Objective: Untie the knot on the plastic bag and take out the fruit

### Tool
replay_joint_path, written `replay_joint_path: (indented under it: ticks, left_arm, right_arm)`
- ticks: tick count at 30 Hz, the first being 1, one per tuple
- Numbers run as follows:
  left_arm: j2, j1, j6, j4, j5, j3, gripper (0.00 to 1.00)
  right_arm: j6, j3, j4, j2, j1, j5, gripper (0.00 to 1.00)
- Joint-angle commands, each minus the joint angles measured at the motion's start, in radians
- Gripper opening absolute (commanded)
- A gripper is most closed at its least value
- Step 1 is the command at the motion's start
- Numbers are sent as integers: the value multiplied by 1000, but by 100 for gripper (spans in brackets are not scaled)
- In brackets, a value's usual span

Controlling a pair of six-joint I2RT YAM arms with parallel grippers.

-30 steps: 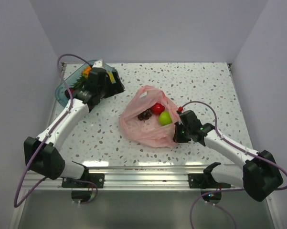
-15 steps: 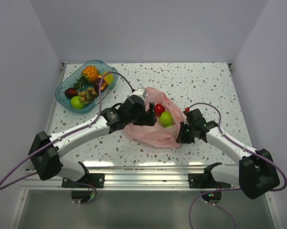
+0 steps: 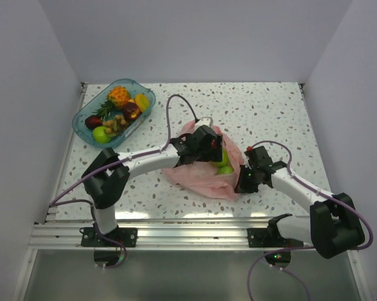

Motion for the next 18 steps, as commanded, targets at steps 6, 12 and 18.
replay_joint_path:
  ticks: [6, 12, 18]
  left_arm:
    - [121, -26, -51, 119, -102, 112, 100]
    - [210, -27, -61, 114, -112, 144, 100]
    - [250, -32, -55, 105, -109, 170, 95]
  right_arm:
    - [3, -13, 10, 1, -1, -39, 0]
    - [-1, -19, 27, 15, -2, -53, 0]
    - [-3, -24, 40, 21, -2, -57, 0]
